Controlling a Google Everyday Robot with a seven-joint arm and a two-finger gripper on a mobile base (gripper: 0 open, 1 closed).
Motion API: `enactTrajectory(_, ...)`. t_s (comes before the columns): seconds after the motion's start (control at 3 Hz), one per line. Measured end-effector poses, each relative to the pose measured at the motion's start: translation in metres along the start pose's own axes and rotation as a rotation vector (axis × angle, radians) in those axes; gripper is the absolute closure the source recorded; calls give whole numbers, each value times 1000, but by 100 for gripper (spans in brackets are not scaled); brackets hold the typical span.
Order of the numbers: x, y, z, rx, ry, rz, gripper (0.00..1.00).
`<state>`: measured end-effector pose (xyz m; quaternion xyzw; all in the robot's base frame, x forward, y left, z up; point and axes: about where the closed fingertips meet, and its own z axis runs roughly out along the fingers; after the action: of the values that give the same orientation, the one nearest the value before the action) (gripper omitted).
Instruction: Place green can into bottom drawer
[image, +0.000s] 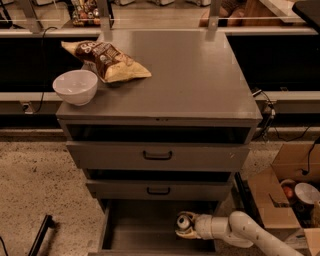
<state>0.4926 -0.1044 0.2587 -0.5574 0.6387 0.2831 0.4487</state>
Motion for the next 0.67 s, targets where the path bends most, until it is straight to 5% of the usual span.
enactTrajectory(0.33, -12, 9, -3, 49, -29, -88, 100)
enactTrajectory(0.67, -14, 9, -5, 57, -35, -110, 100)
